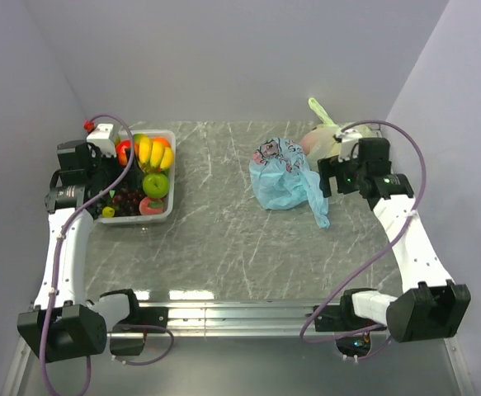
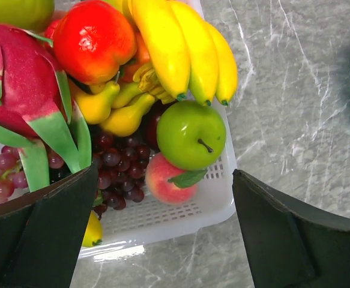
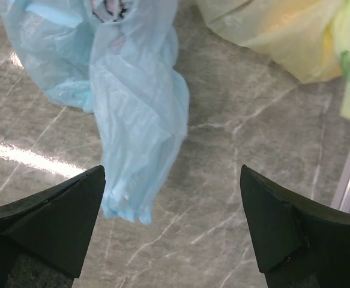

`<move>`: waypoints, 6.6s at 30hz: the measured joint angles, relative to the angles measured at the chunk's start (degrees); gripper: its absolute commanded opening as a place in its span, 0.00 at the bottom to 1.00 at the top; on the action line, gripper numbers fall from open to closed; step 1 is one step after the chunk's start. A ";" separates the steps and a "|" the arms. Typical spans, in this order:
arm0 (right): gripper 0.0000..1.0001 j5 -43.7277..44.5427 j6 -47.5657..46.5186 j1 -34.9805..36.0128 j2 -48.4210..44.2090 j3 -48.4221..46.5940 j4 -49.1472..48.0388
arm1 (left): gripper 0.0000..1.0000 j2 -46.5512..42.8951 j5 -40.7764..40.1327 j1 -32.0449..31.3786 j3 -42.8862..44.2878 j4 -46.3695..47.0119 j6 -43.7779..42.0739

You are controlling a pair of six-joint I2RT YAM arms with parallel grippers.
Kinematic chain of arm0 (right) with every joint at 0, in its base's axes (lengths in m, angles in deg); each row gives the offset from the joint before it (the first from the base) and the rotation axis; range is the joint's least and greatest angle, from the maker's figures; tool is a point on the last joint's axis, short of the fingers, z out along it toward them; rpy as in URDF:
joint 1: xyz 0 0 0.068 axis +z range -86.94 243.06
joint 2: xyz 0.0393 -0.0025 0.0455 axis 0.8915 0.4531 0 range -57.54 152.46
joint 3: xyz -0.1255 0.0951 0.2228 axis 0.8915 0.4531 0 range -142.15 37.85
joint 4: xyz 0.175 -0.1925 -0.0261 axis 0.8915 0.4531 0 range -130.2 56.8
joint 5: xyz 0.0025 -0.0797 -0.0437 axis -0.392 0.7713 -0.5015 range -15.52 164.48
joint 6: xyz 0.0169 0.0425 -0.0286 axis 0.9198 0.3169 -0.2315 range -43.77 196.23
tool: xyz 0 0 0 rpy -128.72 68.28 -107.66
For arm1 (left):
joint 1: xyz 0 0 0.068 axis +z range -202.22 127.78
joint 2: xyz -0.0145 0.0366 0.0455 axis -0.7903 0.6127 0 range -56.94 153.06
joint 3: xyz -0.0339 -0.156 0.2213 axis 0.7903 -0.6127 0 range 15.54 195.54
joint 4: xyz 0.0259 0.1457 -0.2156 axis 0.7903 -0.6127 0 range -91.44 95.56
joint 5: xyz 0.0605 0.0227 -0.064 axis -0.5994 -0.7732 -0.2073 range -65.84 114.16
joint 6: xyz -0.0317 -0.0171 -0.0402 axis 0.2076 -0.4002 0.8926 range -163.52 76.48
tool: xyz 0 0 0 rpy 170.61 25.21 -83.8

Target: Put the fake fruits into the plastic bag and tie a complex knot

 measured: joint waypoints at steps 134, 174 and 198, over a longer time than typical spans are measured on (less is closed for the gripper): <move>0.92 -25.05 -12.15 -5.07 4.26 4.04 16.98 | 0.00 39.52 41.33 -30.91 25.16 -16.04 -22.18; 0.00 -18.05 7.08 26.18 4.83 6.47 -6.14 | 0.61 44.26 42.62 -27.69 33.05 -14.78 -22.56; 0.00 -13.31 30.27 12.81 -0.83 18.03 -19.23 | 0.97 12.33 8.04 -8.59 18.58 7.78 6.23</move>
